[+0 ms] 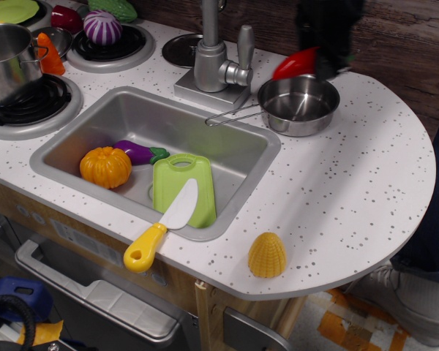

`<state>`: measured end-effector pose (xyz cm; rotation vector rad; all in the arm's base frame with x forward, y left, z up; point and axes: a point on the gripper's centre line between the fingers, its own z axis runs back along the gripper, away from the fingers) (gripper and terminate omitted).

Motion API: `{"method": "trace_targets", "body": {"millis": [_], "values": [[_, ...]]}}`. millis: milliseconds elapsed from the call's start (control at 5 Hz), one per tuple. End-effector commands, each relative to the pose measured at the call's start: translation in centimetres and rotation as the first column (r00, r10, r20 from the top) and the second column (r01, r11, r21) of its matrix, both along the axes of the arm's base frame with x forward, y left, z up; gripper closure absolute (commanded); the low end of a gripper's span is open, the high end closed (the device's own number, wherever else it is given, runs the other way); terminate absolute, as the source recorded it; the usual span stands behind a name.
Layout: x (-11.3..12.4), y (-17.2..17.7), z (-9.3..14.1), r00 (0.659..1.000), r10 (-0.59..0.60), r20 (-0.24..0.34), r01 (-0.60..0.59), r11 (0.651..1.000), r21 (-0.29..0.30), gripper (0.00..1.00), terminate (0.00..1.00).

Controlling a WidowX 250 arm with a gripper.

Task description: Put pepper in pot or pan

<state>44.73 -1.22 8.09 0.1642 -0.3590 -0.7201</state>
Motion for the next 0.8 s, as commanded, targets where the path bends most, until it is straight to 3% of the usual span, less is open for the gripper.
{"method": "trace_targets", "body": {"millis": [0,400,600], "values": [[1.56,1.95,1.17,0.992,-0.047,0.117,0.047,0.999,0.007,0.0,0.0],[1.82,1.78,0.89,0.99,-0.043,0.134,0.044,0.999,0.002,0.0,0.0],[1.82,1.78,0.89,0.99,-0.043,0.134,0.044,0.999,0.002,0.0,1.0]]}}
